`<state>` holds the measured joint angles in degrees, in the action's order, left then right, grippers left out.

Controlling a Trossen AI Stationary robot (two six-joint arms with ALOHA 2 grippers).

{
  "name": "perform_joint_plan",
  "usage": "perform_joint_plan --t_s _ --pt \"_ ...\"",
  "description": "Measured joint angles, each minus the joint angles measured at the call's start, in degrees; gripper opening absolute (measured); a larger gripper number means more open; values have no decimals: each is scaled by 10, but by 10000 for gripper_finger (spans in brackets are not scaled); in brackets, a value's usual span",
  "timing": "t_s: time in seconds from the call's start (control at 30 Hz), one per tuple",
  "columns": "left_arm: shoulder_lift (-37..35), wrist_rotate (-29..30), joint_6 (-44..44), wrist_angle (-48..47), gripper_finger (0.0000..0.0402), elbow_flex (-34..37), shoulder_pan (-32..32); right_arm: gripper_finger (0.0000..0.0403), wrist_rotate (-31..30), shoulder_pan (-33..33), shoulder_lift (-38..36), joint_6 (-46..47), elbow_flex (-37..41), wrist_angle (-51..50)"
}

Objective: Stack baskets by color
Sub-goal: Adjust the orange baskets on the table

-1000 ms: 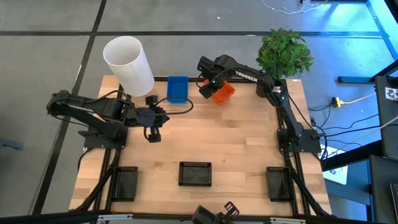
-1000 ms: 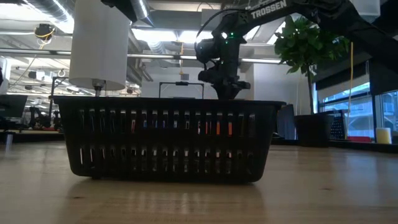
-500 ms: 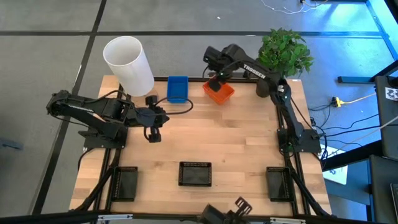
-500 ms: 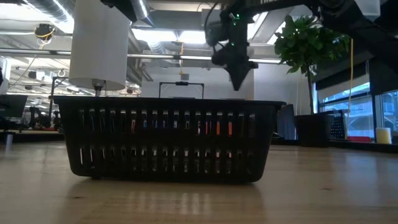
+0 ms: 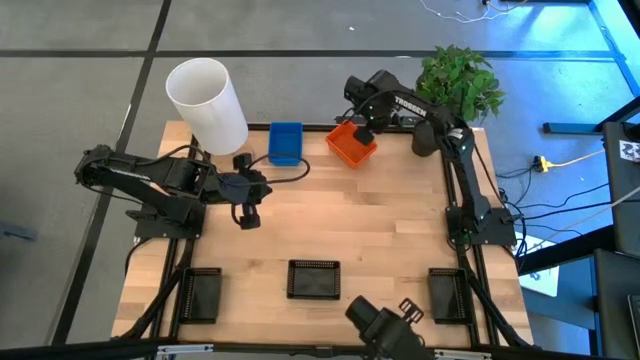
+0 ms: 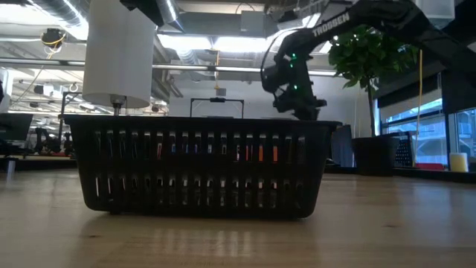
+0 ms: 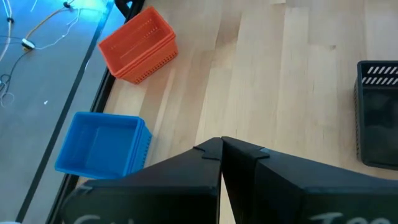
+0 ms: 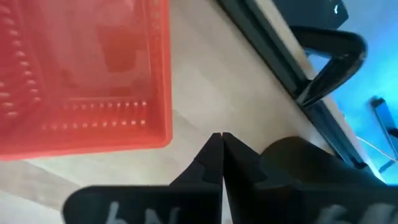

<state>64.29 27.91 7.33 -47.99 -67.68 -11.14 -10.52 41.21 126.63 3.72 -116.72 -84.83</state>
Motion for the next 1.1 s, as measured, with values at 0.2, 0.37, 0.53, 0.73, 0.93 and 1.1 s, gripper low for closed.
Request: perform_joint_plan --t_s 0.2,0.37,0.53,0.73,0.93,1.1 --pt "0 1 1 0 0 0 0 1 12 3 0 -12 57 25" --pt "0 1 1 0 0 0 0 1 55 -3 0 -27 75 45" --pt "0 1 1 0 0 0 0 0 70 -23 0 -30 75 55" --pt "0 0 0 0 0 0 0 0 116 -45 0 -38 75 60" --pt "0 -4 -2 0 0 0 0 0 137 -65 0 -21 75 72" --pt "0 -4 -4 0 0 0 0 0 181 -78 0 -8 75 124"
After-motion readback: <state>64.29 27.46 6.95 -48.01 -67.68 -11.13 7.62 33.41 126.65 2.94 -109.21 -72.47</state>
